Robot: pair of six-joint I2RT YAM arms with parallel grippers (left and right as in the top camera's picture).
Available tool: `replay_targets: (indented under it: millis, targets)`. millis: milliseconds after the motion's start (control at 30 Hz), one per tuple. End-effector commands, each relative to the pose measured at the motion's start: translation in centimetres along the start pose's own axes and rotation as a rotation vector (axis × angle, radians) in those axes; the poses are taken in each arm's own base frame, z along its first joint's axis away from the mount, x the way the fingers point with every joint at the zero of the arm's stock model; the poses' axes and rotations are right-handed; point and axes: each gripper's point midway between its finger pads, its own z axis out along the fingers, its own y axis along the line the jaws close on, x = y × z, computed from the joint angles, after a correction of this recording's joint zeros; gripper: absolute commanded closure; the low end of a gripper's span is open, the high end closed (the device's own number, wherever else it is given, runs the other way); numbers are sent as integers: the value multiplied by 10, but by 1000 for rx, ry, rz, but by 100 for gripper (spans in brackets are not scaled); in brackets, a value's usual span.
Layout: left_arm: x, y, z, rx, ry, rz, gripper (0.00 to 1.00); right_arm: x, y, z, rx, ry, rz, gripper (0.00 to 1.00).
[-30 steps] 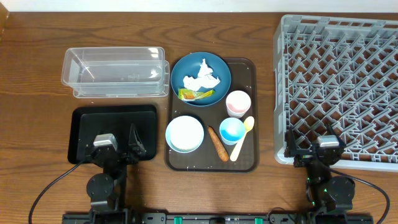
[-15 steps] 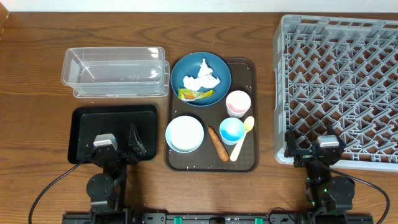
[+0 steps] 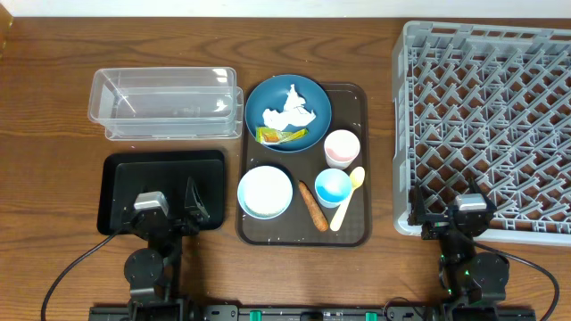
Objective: Sort waste into correct bins and load items into the dishwasher rack
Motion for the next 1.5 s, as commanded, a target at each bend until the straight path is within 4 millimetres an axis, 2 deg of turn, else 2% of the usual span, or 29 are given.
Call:
replay_targets:
  millis: [0,233,433,633,800,933,1033,1233,1333,1400,1467]
  targets:
    - [14,5,0,-19,45,-1,7,0,-2,0,9,1,-9,1]
    - [13,4,0,-19,42,-1,7,-17,-3,-1,13,-70,20,1]
    - [-14,0,-5,-15,22,-2,7,-38,-8,-5,37,-109,20,1]
    - [-26,-3,-2,-28,180,-1,7,-74,-21,-7,101,-111,21,1]
    - [-50,-16,16,9,308,-9,7,-97,-23,12,97,-12,14,1]
    - [-62,-27,33,36,467,-25,7,-95,-23,37,87,162,11,1]
    - [-60,-30,34,31,636,-40,7,-84,-23,56,78,333,8,1]
    - [-41,-25,13,-42,984,-54,7,-63,-23,79,63,601,4,1]
    - [-27,-15,9,-97,1060,-34,7,-58,-13,87,6,651,27,1]
    - [-19,-13,8,-105,1103,-35,7,-57,0,90,-64,657,50,1]
    - [-11,-14,4,-102,1151,-44,7,-58,3,91,-83,649,56,1]
